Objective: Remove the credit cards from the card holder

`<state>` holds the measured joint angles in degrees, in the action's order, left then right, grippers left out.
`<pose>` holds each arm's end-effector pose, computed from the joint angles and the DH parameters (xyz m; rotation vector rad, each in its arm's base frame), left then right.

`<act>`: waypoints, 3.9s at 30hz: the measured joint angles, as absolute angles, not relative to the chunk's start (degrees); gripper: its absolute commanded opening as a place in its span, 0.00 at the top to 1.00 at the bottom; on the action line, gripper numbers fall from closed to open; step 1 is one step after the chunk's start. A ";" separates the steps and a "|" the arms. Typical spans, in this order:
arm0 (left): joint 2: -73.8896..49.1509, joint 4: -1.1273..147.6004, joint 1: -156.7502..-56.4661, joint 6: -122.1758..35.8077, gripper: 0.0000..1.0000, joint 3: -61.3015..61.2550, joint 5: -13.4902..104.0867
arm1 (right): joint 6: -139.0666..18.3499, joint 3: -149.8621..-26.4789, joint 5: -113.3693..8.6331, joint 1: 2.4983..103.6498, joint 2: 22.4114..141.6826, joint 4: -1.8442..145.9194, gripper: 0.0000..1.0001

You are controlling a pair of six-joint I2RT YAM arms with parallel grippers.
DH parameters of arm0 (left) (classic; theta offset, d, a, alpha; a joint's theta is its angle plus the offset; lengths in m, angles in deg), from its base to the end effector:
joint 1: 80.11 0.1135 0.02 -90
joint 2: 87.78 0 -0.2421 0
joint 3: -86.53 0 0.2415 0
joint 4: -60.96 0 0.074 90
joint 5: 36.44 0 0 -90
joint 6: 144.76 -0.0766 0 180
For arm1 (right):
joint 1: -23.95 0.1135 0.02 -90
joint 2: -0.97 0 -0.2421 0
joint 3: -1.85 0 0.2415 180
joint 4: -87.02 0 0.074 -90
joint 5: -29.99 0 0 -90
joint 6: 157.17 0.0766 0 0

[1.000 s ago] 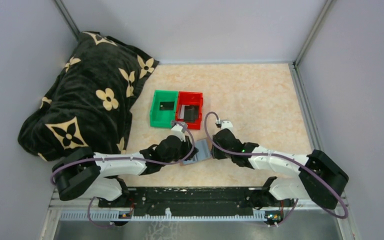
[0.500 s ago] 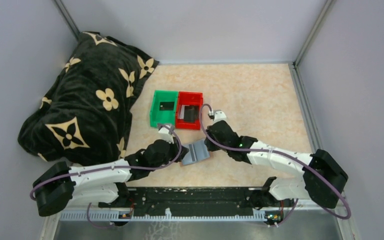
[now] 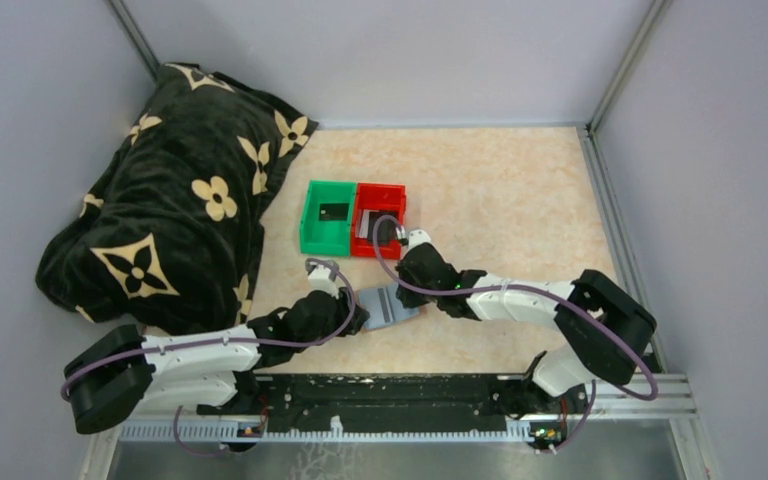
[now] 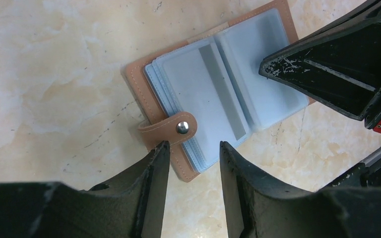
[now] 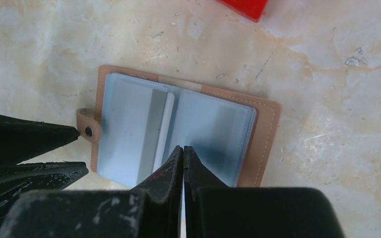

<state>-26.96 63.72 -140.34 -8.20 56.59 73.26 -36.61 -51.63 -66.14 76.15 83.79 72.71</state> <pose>0.1370 -0.1876 0.1200 0.0586 2.2073 -0.7179 0.1958 0.2391 0.1317 -0.3972 2.3717 0.5837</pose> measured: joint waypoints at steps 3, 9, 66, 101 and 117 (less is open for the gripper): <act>-25.49 62.98 -140.34 -7.76 0.51 56.62 73.02 | -36.47 -50.84 -65.31 76.15 84.62 73.78 1.00; -22.24 60.53 -140.34 -7.30 0.65 56.64 72.02 | -35.56 -48.48 -63.89 76.15 85.94 76.40 1.00; -19.11 62.37 -140.34 -6.82 0.58 52.11 68.17 | -33.90 -45.51 -61.16 75.52 86.96 83.64 1.00; -11.72 62.17 -140.10 -11.10 0.53 46.30 64.59 | -32.43 -42.75 -62.47 74.49 86.44 88.18 1.00; -11.31 57.21 -139.85 -11.52 0.52 42.15 61.96 | -31.51 -42.16 -60.33 74.51 86.53 89.23 1.00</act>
